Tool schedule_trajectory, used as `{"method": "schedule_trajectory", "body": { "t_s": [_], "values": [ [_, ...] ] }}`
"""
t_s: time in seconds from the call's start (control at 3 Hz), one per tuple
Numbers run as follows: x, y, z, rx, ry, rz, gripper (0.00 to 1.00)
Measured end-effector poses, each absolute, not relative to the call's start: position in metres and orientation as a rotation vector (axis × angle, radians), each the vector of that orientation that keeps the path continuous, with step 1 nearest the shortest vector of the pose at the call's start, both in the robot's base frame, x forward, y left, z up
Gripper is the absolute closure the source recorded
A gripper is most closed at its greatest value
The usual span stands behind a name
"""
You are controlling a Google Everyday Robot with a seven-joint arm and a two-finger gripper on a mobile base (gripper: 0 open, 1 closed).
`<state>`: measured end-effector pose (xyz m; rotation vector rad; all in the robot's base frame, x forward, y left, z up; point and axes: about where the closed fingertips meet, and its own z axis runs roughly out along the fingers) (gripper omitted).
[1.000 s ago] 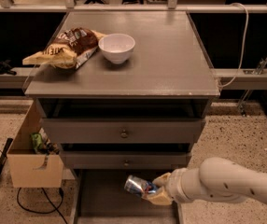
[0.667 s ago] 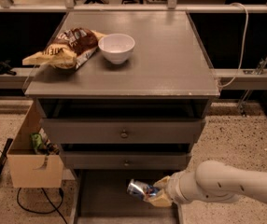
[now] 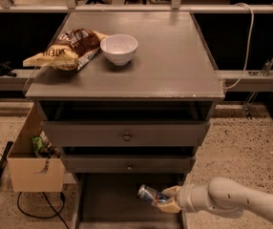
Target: Place redbull can into bottom drawer
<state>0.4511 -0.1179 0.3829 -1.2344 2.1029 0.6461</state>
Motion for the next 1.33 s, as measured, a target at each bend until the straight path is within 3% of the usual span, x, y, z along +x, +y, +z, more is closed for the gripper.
{"method": "schedule_trajectory", "body": {
  "t_s": [1.33],
  "values": [
    [0.47,-0.078,0.239,-1.133,2.32,0.858,1.0]
  ]
}}
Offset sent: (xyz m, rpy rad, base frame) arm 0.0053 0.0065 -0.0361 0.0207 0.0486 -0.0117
